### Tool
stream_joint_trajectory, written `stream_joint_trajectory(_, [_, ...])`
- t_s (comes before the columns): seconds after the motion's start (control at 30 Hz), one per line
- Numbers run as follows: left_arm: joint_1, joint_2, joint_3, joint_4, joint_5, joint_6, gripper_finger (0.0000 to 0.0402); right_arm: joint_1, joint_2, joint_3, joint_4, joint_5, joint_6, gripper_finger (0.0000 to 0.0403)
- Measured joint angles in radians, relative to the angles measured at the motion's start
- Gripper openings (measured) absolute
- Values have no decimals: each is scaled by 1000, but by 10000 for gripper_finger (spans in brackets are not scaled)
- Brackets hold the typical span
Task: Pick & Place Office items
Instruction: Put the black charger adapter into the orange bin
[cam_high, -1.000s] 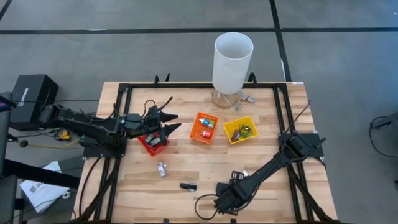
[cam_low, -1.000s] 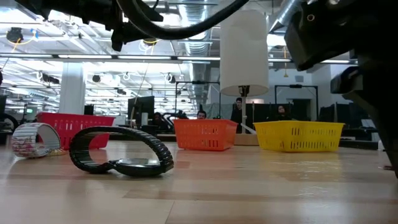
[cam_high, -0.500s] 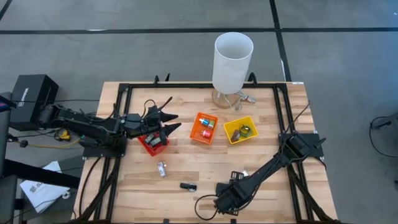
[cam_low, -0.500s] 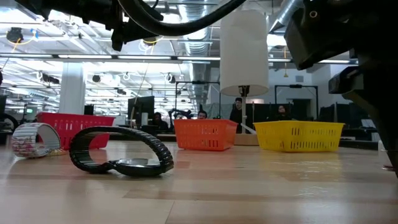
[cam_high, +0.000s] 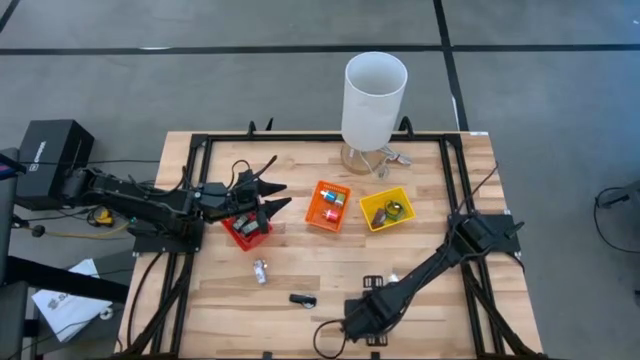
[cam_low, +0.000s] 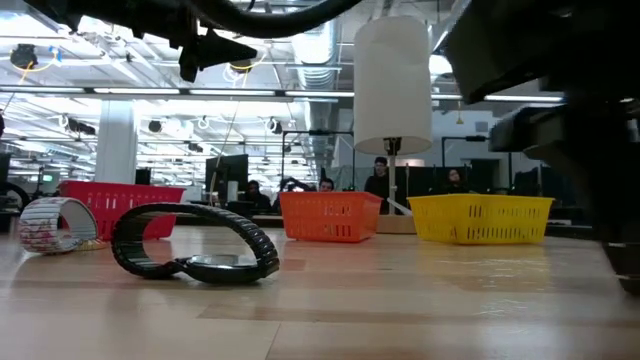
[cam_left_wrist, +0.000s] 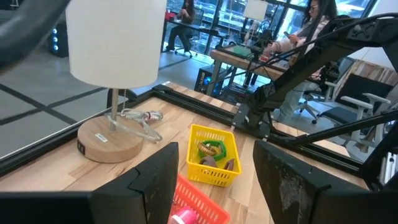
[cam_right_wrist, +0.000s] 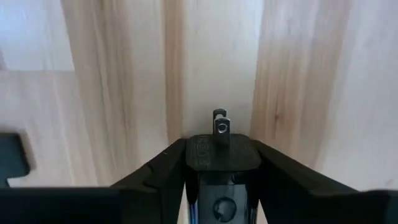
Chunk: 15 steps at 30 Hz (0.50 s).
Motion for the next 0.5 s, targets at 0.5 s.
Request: stream_joint_trajectory(0.5, [0, 0, 0, 0, 0, 1, 204, -286, -2, 151, -153, -8, -521, 138])
